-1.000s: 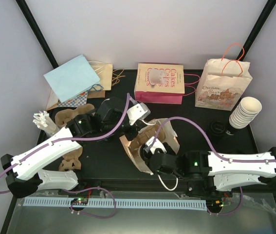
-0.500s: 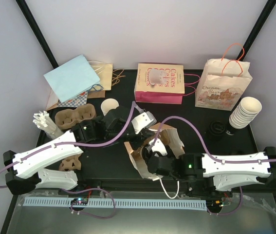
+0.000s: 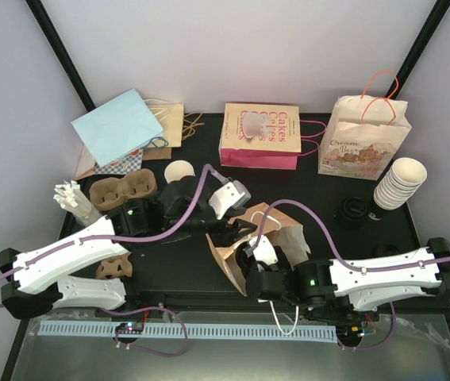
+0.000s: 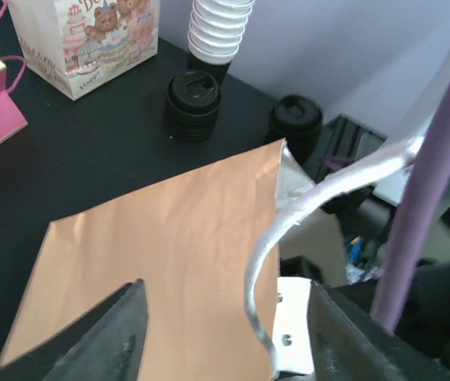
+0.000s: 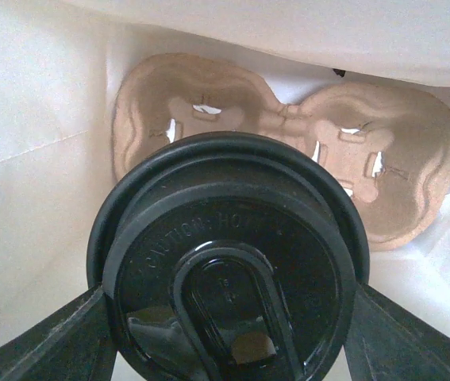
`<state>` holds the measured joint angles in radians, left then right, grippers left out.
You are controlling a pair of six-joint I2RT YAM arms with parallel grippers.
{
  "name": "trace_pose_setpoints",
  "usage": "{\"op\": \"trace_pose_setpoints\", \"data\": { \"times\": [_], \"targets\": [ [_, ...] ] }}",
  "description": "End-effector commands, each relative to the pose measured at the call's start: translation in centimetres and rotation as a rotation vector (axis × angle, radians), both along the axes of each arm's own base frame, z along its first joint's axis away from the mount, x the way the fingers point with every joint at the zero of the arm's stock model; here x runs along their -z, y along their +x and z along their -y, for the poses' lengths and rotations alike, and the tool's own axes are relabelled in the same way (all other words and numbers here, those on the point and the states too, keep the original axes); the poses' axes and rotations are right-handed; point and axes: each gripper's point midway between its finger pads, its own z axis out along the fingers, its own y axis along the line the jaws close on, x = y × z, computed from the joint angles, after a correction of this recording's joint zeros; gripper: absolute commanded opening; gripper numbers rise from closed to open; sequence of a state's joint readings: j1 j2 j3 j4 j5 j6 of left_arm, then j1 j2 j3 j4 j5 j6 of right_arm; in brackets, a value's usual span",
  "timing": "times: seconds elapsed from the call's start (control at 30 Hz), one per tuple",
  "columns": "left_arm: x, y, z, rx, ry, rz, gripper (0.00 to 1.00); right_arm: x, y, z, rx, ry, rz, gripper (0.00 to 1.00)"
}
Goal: Pack the takeout coffee
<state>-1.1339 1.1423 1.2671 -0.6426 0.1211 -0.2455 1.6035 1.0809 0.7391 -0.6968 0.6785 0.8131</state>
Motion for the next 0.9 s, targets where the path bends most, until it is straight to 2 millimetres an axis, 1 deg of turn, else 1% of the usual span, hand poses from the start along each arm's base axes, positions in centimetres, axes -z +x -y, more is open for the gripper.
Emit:
{"op": "trace_pose_setpoints", "data": {
  "times": [0.0,0.07,0.1,0.13,0.17,0.23,0.3,0.4,0.47,0.63,0.73,0.8,0.87],
  "targets": [
    [-4.1,-0.9,-1.1,-0.002,-0.136,0.021,0.65,0.3,0.5,0.3,0.044,0.007,0.040,0.52],
    [-5.3,-1.0,-2.0,-0.022,-0.171,0.027,0.78,0.2,0.6,0.2,0.047,0.015,0.052,0.52],
    [-5.8,-0.9,-2.6,-0.041,-0.184,0.030,0.86,0.1,0.7,0.3,0.048,0.020,0.057,0.52],
    [-6.2,-0.6,-3.3,-0.071,-0.193,0.031,0.96,-0.1,0.7,0.2,0.050,0.031,0.061,0.52],
    [-6.1,-0.2,-4.1,-0.117,-0.188,0.024,0.98,0.0,0.8,0.3,0.048,0.036,0.064,0.52],
    [-5.3,2.0,-6.6,-0.281,-0.149,0.017,0.99,-0.1,0.8,0.4,0.047,0.050,0.069,0.52],
    [-3.8,3.9,-8.8,-0.387,-0.091,-0.007,0.99,0.0,0.9,0.4,0.047,0.058,0.073,0.52],
    [-1.2,7.1,-11.3,-0.489,-0.031,-0.096,0.99,0.0,0.9,0.5,0.046,0.063,0.082,0.52],
    [0.5,8.5,-11.6,-0.490,-0.005,-0.147,0.98,0.0,0.9,0.4,0.040,0.064,0.086,0.52],
    [3.4,11.6,-10.5,-0.479,0.079,-0.205,0.92,0.3,0.8,-0.2,0.009,0.067,0.101,0.52],
    [4.5,13.2,-9.2,-0.454,0.117,-0.225,0.89,0.2,0.6,-0.7,-0.001,0.061,0.133,0.52],
    [5.8,14.3,-8.2,-0.431,0.154,-0.246,0.86,0.0,0.4,-1.2,-0.009,0.052,0.162,0.52],
    [6.9,14.9,-7.2,-0.401,0.185,-0.278,0.85,0.1,0.1,-1.8,-0.026,0.033,0.185,0.52]
  ]
}}
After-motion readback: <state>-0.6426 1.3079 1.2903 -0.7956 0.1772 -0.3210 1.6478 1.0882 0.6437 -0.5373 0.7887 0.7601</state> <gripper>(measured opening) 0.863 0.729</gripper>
